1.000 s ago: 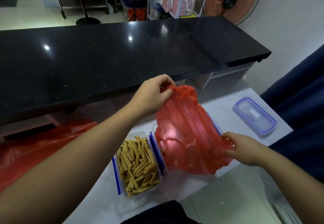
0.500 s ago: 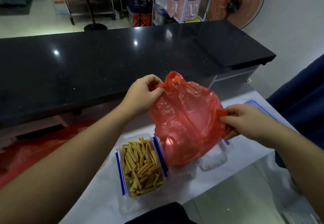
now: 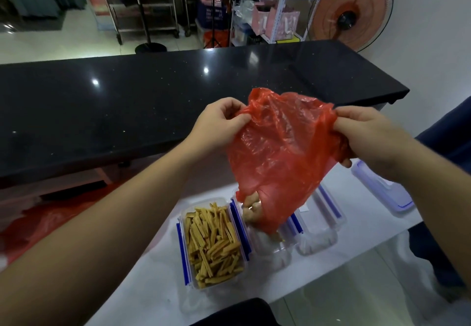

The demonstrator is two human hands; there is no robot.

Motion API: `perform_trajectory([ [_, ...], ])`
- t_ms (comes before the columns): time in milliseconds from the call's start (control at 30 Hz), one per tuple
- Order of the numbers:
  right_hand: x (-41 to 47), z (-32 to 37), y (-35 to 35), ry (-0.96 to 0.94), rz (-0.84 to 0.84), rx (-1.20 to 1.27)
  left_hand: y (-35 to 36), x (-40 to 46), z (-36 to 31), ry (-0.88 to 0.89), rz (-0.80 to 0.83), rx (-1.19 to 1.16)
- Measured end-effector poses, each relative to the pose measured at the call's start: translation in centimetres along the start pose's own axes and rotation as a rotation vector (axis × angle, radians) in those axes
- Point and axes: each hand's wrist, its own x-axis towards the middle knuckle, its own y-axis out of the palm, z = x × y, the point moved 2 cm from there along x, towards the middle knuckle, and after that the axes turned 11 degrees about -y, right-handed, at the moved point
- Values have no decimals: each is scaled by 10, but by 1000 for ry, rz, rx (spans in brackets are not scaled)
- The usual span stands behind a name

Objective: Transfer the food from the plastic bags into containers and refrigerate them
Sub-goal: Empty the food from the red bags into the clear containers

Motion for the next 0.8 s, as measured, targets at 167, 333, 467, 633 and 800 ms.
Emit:
perform_trajectory([
  [167, -1, 4, -5, 16, -72, 95, 5, -3, -24, -3, 15, -93],
  [333, -2, 0, -11, 43, -130, 235, 11, -12, -43, -40, 45, -145],
  [467, -5, 8, -12, -20, -121, 352, 12, -20, -52, -47, 6, -142],
  [633, -3, 25, -6, -165, -60, 346, 21, -30, -54, -72, -44, -119],
  [800, 1, 34, -21, -204, -93, 436, 22, -38, -66, -47, -99, -105],
])
